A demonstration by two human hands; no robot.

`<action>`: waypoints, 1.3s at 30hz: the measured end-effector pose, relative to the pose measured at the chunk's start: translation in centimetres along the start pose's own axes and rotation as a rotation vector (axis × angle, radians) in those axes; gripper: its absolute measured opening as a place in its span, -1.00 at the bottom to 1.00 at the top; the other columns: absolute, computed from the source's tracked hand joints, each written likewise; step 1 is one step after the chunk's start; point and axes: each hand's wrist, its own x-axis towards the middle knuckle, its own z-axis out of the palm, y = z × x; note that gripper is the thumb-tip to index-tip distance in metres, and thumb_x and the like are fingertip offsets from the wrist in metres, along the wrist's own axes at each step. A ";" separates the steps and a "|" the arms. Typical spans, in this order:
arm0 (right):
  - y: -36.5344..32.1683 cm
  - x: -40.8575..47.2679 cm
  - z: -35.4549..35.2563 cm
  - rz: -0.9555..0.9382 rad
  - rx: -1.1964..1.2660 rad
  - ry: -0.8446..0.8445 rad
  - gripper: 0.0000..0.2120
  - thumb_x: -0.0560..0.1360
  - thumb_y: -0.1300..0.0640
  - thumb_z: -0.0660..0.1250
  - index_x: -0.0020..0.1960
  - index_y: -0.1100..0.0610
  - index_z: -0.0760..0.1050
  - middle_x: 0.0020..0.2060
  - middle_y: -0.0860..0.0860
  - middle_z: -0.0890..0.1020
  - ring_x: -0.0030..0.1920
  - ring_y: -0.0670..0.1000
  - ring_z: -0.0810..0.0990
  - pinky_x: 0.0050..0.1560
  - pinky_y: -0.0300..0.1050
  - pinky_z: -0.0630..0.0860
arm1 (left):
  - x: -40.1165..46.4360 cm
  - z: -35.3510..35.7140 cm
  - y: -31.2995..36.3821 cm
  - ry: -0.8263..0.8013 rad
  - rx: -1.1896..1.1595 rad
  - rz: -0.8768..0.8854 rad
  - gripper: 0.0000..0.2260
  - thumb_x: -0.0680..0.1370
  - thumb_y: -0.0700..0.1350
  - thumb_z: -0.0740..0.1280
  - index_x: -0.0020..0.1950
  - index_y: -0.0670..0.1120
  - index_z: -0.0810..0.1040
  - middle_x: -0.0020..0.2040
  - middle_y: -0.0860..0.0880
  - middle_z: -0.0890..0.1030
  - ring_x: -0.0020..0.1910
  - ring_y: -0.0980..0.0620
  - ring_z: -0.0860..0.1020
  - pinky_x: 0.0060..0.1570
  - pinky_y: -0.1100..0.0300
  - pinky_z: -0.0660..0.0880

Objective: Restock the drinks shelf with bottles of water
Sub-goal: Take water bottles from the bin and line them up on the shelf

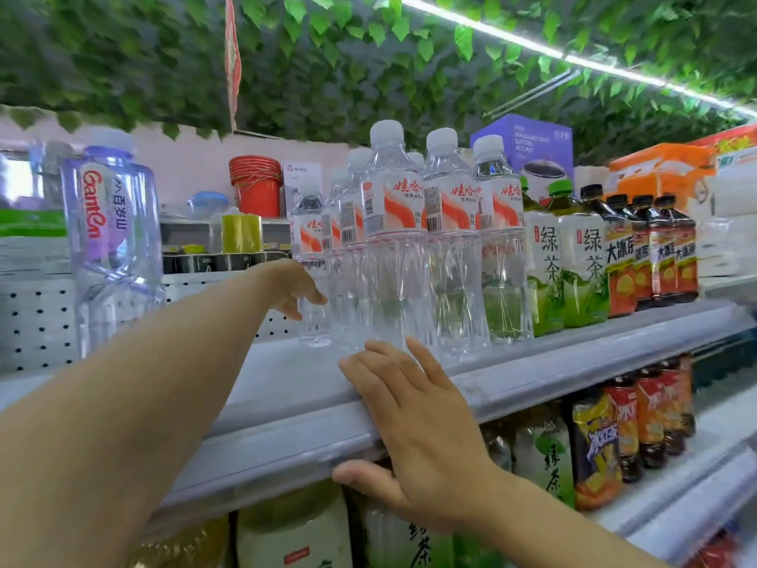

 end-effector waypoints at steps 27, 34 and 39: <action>-0.2 0.0 -0.1 -0.006 -0.009 0.006 -0.32 0.49 -0.36 -0.06 0.37 0.10 0.26 0.27 -0.03 0.37 0.41 0.04 0.25 0.46 0.07 0.01 | 1.0 2.2 -1.3 -0.137 0.050 0.155 -0.74 0.54 -0.34 0.28 0.17 -0.08 0.45 0.17 -0.07 0.51 0.11 -0.03 0.49 0.10 0.13 0.47; -0.1 0.0 -0.1 -0.013 -0.026 0.016 -0.31 0.50 -0.37 -0.11 0.37 0.12 0.27 0.27 -0.02 0.38 0.40 0.05 0.26 0.48 0.06 -0.01 | 1.4 2.0 -1.4 -0.111 0.021 0.119 -0.64 0.53 -0.36 0.29 0.30 -0.14 0.43 0.24 -0.10 0.51 0.14 -0.06 0.51 0.05 0.14 0.50; -0.1 0.0 -0.1 -0.016 -0.017 0.018 -0.31 0.50 -0.36 -0.08 0.36 0.12 0.28 0.26 0.00 0.40 0.39 0.06 0.28 0.47 0.08 0.02 | 0.2 1.5 -1.4 -0.118 0.077 0.033 -0.59 0.53 -0.35 0.29 0.37 -0.23 0.35 0.33 -0.21 0.44 0.19 -0.15 0.51 0.18 0.03 0.50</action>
